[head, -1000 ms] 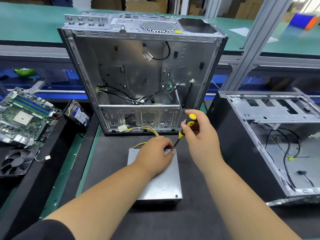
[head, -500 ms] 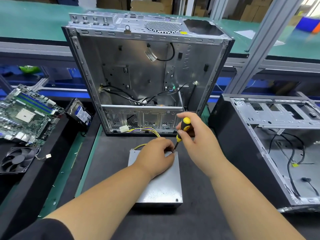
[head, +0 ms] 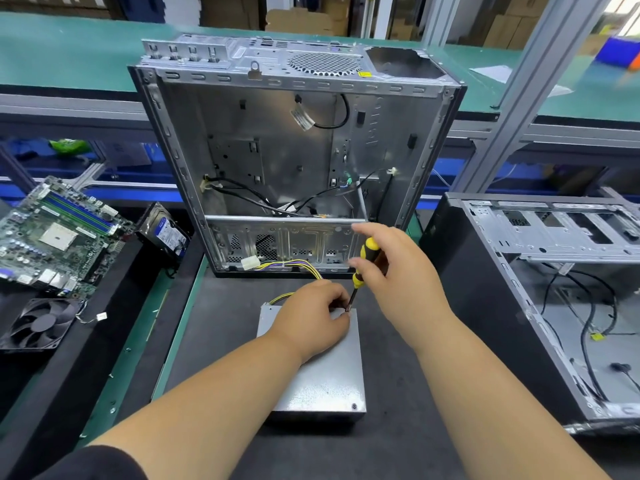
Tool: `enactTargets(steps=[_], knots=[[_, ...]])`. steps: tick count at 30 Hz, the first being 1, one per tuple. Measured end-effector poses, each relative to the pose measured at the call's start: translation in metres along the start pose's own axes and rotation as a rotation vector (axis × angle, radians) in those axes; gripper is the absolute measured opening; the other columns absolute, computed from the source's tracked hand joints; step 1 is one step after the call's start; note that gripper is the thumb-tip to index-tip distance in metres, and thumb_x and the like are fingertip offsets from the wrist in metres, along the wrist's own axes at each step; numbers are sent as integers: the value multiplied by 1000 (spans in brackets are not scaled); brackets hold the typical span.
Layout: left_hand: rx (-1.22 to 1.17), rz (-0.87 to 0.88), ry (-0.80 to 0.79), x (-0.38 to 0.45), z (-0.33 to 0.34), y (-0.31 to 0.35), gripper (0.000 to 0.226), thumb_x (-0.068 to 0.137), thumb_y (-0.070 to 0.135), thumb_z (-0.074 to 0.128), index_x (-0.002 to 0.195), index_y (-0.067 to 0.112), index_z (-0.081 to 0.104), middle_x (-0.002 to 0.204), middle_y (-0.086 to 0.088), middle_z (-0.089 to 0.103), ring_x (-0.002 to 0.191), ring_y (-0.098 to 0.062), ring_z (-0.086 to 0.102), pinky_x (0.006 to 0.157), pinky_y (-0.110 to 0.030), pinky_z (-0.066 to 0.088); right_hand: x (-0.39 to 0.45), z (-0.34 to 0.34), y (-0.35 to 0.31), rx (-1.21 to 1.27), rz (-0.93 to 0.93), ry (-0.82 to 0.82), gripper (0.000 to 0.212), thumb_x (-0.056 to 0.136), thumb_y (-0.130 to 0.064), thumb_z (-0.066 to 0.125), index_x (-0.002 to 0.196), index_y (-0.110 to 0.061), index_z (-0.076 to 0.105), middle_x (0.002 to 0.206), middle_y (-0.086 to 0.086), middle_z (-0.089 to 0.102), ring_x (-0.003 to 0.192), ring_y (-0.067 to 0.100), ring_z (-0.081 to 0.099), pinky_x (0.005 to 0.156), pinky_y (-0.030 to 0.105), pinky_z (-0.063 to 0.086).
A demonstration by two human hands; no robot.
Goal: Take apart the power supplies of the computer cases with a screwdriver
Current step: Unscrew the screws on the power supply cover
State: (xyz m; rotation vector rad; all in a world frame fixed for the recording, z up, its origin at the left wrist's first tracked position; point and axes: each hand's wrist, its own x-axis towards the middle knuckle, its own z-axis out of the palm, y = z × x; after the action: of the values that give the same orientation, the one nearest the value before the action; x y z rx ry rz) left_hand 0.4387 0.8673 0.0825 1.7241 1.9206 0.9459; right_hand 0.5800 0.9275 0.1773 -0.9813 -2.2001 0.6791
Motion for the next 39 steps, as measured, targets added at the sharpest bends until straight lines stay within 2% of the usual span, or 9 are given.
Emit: enactTargets(steps=[8, 14, 17, 20, 23, 29, 33, 35, 39], knots=[[18, -13, 4, -1, -1, -3, 10, 81, 22, 69, 85, 26, 61, 85, 11, 55, 85, -10, 52, 78, -32, 48, -3, 1, 6, 235, 43, -25, 35, 94, -4, 58, 101, -38, 56, 99, -18, 65, 94, 8, 64, 82, 37, 58], [13, -21, -7, -1, -1, -1, 12, 80, 22, 67, 82, 28, 56, 84, 11, 55, 84, -10, 52, 77, -33, 49, 2, 10, 6, 235, -61, 108, 24, 84, -11, 79, 104, -23, 71, 104, -8, 52, 95, 10, 57, 81, 30, 53], [29, -23, -14, -1, -2, -1, 15, 81, 23, 67, 82, 31, 54, 84, 12, 54, 84, -9, 51, 77, -31, 47, 1, 11, 6, 244, -57, 89, 45, 87, -5, 74, 122, -32, 68, 101, -10, 57, 93, 9, 59, 81, 24, 52], [41, -15, -16, -1, -3, -1, 12, 82, 24, 67, 84, 30, 56, 86, 12, 54, 86, -9, 51, 79, -31, 48, -1, 12, 6, 353, -35, 25, 61, 93, 3, 62, 135, -40, 56, 109, -10, 65, 107, 14, 62, 93, 35, 54], [37, -12, -14, -1, -3, 0, 10, 82, 24, 67, 85, 28, 58, 86, 11, 54, 86, -10, 51, 79, -32, 48, -4, 13, 7, 375, -59, 38, 50, 94, 6, 53, 130, -28, 62, 115, -8, 62, 110, 17, 61, 92, 45, 53], [22, -28, -13, -2, -2, 0, 10, 81, 24, 67, 84, 25, 58, 85, 10, 55, 87, -13, 52, 79, -35, 48, -1, 16, 6, 327, -98, 149, 36, 85, -8, 78, 115, -25, 74, 101, -4, 52, 95, 7, 55, 84, 13, 42], [31, -15, -18, -1, -3, 1, 13, 81, 24, 67, 83, 28, 55, 84, 10, 52, 86, -13, 51, 78, -34, 48, -2, 16, 8, 438, -46, 83, 55, 91, 2, 65, 133, -34, 60, 108, -9, 62, 104, 14, 61, 91, 32, 54], [30, -17, -17, -1, -3, 0, 15, 82, 23, 67, 82, 29, 54, 84, 11, 52, 86, -12, 50, 77, -33, 48, -4, 16, 8, 444, -38, 84, 47, 94, -2, 56, 131, -31, 60, 116, -6, 65, 110, 17, 62, 95, 42, 54], [16, -15, -16, -1, -2, 0, 17, 82, 22, 68, 81, 30, 52, 83, 11, 52, 85, -12, 51, 77, -33, 48, -8, 16, 7, 345, -106, 160, 26, 89, -15, 66, 114, -23, 70, 109, -6, 55, 102, 13, 57, 91, 27, 49]])
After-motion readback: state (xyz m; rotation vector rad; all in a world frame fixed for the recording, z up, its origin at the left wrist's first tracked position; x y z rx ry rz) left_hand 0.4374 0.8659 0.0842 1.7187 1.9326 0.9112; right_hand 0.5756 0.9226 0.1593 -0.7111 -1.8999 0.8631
